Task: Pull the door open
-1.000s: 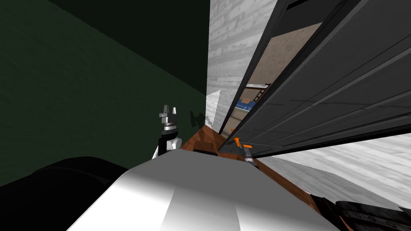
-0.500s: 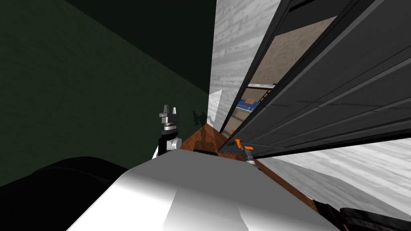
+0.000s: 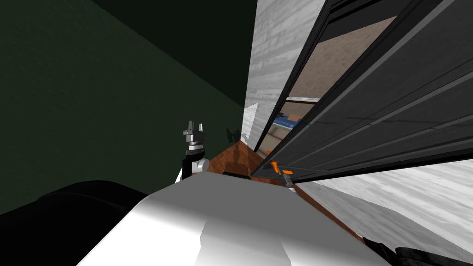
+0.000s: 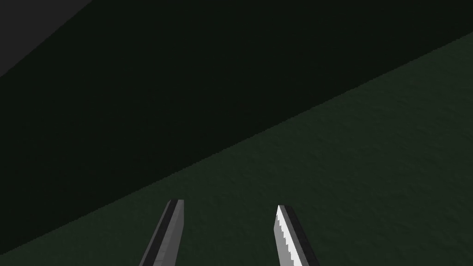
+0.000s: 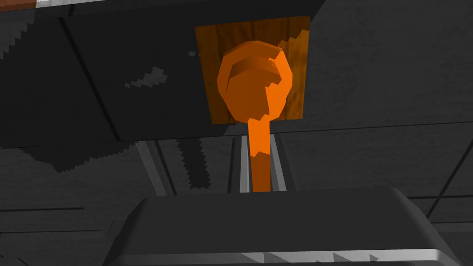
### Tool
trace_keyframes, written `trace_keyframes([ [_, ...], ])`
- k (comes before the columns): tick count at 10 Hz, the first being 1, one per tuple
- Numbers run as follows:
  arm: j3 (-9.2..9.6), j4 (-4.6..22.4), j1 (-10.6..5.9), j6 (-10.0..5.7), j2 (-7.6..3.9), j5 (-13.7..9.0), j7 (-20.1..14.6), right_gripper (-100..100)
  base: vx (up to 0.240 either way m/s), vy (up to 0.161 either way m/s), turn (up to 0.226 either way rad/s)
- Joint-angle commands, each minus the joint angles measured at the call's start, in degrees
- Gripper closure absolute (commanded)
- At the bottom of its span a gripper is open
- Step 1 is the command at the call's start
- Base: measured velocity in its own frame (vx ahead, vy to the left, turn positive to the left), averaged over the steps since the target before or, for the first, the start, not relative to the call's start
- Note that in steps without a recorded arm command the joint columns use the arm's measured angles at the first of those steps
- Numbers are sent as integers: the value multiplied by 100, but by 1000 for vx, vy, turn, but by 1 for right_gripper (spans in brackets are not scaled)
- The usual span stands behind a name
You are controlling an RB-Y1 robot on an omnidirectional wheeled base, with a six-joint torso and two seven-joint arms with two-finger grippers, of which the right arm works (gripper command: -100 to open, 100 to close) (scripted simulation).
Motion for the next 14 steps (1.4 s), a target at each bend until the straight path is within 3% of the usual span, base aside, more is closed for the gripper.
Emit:
trace_keyframes([
  [1,16,-2,59,-88,-27,-16,-17,100,-193,-96,200],
  [4,49,86,104,-241,-54,-32,-46,100,-200,-62,163],
  [10,-168,-73,-112,137,91,367,-59,100,-202,-60,92],
  [12,-168,-73,-112,137,91,367,-59,100,-109,-35,26],
  [13,-256,-115,-214,260,148,534,-74,100,-126,-51,145],
  [14,-256,-115,-214,260,148,534,-74,100,-137,-77,107],
])
